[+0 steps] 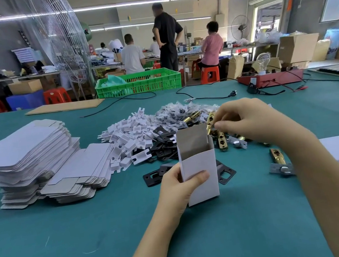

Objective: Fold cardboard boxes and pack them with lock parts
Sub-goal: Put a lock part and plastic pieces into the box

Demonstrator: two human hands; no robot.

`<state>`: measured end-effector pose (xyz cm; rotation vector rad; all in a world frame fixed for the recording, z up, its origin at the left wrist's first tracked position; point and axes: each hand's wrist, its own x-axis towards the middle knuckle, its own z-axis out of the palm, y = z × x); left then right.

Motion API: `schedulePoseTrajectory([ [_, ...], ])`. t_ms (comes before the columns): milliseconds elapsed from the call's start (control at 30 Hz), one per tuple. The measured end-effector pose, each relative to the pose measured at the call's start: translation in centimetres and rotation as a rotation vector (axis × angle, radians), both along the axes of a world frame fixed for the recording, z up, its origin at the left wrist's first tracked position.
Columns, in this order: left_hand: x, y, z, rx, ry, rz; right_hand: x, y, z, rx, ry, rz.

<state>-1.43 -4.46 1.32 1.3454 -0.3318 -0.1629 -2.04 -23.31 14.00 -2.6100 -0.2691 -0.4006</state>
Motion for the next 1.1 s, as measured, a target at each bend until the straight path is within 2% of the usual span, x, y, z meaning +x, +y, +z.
schedulePoseTrajectory([
  [167,0.0,0.0,0.1,0.013,-0.016,0.006,1.7,-1.8,-3.2,-0.193,0.353,-0.097],
  [333,0.0,-0.1,0.0,0.013,-0.01,0.023,3.0,-1.2,-5.8,-0.153,0.442,-0.05],
  [500,0.3,-0.1,-0.1,0.011,-0.006,0.03,3.8,-0.8,-7.7,-0.086,0.4,-0.02],
  [633,0.3,-0.1,-0.2,0.013,-0.013,0.033,4.2,-0.7,-8.7,-0.157,0.486,0.055],
  [767,0.3,-0.2,-0.2,0.022,-0.007,0.042,4.5,-1.4,-9.0,-0.133,0.519,0.043],
  [867,0.4,-0.2,-0.2,0.028,-0.008,0.047,4.6,-1.8,-9.5,-0.172,0.489,0.026],
  [1100,0.4,-0.2,-0.3,0.032,0.0,0.047,4.9,-2.2,-10.0,-0.081,0.33,-0.013],
])
